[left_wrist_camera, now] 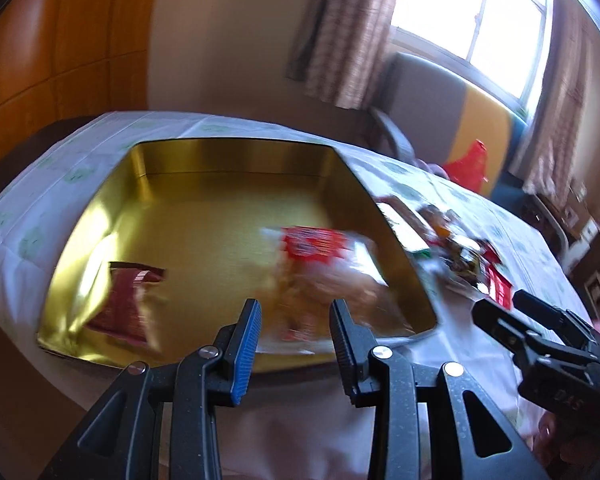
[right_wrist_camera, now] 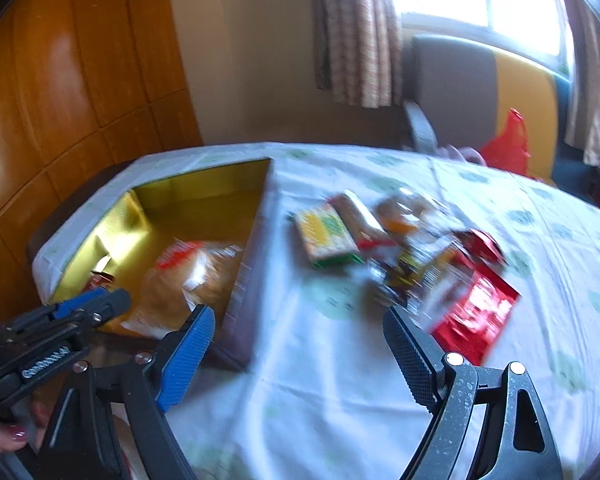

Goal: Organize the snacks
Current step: 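Move the right tool to the long red bar and grasp it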

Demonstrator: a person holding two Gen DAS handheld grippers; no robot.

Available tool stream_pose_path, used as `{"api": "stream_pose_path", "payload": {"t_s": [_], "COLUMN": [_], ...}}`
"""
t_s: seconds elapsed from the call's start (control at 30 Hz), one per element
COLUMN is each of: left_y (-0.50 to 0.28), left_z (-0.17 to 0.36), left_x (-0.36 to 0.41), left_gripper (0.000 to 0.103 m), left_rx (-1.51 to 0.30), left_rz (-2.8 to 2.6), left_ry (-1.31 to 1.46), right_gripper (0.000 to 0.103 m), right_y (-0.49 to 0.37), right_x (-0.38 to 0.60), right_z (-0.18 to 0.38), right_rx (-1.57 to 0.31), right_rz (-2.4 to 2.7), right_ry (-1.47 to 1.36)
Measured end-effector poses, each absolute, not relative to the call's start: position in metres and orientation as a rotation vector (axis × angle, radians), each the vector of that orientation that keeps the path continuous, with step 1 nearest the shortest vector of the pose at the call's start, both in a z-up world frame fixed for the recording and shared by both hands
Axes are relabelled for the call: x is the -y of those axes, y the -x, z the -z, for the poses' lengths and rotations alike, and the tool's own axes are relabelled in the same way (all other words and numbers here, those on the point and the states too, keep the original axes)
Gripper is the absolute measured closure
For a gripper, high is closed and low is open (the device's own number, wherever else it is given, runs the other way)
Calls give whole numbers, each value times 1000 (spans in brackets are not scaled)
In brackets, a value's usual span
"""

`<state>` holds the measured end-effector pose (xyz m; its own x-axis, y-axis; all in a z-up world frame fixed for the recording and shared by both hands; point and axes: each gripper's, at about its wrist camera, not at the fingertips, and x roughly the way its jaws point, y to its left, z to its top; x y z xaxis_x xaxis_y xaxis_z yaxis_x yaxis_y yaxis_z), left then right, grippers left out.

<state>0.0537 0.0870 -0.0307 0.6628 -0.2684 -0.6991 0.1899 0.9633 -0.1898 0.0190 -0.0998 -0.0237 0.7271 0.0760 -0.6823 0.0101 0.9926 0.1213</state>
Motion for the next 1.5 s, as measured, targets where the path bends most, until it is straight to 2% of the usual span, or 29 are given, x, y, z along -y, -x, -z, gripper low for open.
{"api": "stream_pose_path", "payload": {"t_s": [0.4, 0.67, 0.83, 0.9, 1.03, 1.17, 1.5], "left_y": [-17, -7, -9, -10, -13, -17, -36], "left_z": [29, 24, 19, 17, 15, 14, 11], "left_x": [-22, -12, -16, -15, -9, 5, 61], "left_gripper": [67, 67, 67, 67, 67, 67, 67], "left_rx": [-787, -788, -787, -783, -786, -794, -817], "left_rz": [394, 389, 361, 357, 358, 376, 470], "left_ry": [16, 2, -3, -10, -30, -50, -144], "right_gripper": [16, 18, 30, 30, 42, 52, 53], "right_y": [19, -28, -63, -65, -58, -39, -13], "right_x": [214, 243, 243, 239, 230, 241, 269], "right_z": [73, 67, 84, 86, 90, 88, 89], "right_rx": [-891, -852, -894, -877, -867, -846, -818], "right_rz": [268, 309, 340, 353, 326, 291, 304], "right_ry": [-304, -352, -352, -318, -199, -202, -168]}}
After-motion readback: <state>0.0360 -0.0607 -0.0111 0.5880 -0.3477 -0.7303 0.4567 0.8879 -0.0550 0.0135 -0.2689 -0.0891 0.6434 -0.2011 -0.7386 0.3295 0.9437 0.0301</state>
